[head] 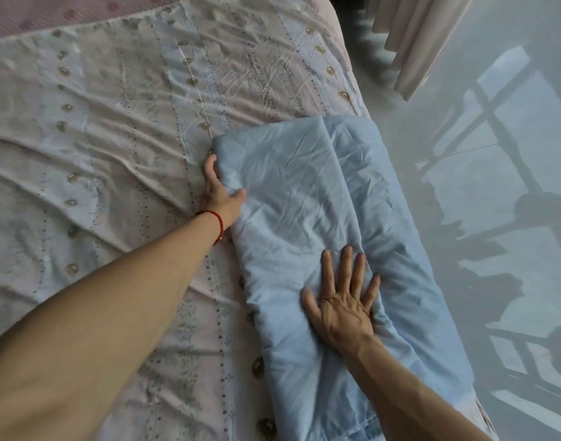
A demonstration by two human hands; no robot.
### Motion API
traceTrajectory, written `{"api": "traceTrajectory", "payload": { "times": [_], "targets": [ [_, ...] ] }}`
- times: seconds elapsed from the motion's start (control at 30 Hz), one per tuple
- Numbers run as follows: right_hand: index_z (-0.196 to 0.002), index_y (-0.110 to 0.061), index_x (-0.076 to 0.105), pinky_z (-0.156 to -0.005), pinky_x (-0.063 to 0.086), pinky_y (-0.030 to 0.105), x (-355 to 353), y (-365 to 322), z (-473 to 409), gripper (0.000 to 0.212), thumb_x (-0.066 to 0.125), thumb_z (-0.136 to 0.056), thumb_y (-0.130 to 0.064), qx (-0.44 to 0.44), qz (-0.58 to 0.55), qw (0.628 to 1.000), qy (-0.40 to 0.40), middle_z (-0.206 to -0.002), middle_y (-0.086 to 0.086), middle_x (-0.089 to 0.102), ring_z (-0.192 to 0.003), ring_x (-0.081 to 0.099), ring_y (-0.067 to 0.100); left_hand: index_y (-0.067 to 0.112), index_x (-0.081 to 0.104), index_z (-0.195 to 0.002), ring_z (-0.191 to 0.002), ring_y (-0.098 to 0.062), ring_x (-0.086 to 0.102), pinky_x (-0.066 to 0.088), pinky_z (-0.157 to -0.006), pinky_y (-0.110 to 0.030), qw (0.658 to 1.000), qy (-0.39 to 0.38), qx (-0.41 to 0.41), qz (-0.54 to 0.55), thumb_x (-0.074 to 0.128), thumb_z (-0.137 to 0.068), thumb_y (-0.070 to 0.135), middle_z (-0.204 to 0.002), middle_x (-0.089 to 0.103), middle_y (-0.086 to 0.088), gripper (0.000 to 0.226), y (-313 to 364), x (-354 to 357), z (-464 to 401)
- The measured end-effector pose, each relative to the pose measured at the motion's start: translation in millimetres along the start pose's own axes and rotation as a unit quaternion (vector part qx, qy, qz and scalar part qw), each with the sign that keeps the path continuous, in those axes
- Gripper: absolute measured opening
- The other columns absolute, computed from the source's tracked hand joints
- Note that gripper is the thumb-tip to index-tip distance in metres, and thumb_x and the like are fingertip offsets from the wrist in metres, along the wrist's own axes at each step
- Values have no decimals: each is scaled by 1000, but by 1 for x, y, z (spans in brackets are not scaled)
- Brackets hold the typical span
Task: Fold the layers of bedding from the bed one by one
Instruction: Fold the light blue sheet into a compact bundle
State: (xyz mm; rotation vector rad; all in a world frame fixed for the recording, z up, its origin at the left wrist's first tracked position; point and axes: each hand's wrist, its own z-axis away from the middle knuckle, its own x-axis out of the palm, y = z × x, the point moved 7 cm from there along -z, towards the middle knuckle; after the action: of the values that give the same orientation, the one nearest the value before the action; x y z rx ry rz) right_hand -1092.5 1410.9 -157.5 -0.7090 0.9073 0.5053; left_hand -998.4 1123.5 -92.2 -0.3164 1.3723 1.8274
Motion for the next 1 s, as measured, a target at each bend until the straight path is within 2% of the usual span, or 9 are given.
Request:
{"api": "traceTrajectory", "payload": {
  "times": [0.07,0.17,0.37,0.53,0.67,0.73,0.8,0.87,1.0],
  "targets": [
    [-155,-36,-25,-116,-25,58,4,0,-3,86,14,-88,-72,5,1,1000,5,-161,2,-40,-147,-39,27,38,23,-152,-124,-23,50,41,-108,-35,995,-38,80,-35,61,-87,7,-151,40,-7,82,7,2,2],
    [-158,-35,-19,-117,-23,59,8,1,-3,86,16,-89,-72,6,11,1000,19,-163,3,-36,-149,-35,28,42,39,-147,-123,-38,49,39,-105,-30,957,-119,181,-195,58,-87,7,-131,36,-13,72,8,7,12],
    [-162,-32,-11,-116,-11,71,-14,-11,19,86,21,-90,-67,23,15,999,47,-165,4,-33,-150,-34,28,56,11,-154,-146,-49,14,36,-111,-59,830,-78,323,-447,45,-85,-15,-164,-18,-16,104,-11,1,36],
    [-162,-41,9,-110,4,82,15,-95,121,104,56,-71,-62,-76,2,995,62,-168,26,-1,-151,-6,54,56,5,-154,-153,-39,-10,19,-115,-69,759,-79,366,-533,16,-91,-8,-169,-2,-5,90,-10,13,42],
    [-157,-42,29,-104,20,84,35,-104,143,112,75,-58,-18,-90,79,991,58,-162,35,16,-145,14,64,47,11,-155,-146,-49,25,19,-107,-78,683,-48,464,-562,25,-98,0,-149,46,-22,75,-1,14,47],
    [-147,-38,46,-96,41,76,23,-93,144,109,83,-48,-12,-80,82,992,43,-156,37,30,-136,37,64,42,15,-156,-142,-50,32,15,-106,-80,655,-54,494,-569,25,-100,0,-132,55,-25,71,13,10,51],
    [-128,-32,60,-63,59,54,0,-81,149,88,89,-46,-14,-75,89,993,16,-135,27,52,-99,67,49,38,10,-158,-148,-45,21,2,-113,-75,656,-92,466,-586,24,-103,-2,-131,51,-22,69,34,5,59],
    [-114,-34,65,-39,45,38,-42,-69,160,66,89,-56,-17,-80,93,992,26,-102,9,55,-61,64,29,38,6,-159,-146,-40,23,2,-117,-70,645,-122,440,-612,20,-106,3,-127,49,-20,66,60,-6,79],
    [-118,-41,62,-46,28,32,-165,-36,190,60,81,-64,-22,-86,103,986,101,-88,0,51,-59,62,25,52,-1,-142,-104,-39,56,22,-115,-64,677,-142,505,-517,-7,-86,24,-100,53,-21,63,142,-44,143]
  ]
}}
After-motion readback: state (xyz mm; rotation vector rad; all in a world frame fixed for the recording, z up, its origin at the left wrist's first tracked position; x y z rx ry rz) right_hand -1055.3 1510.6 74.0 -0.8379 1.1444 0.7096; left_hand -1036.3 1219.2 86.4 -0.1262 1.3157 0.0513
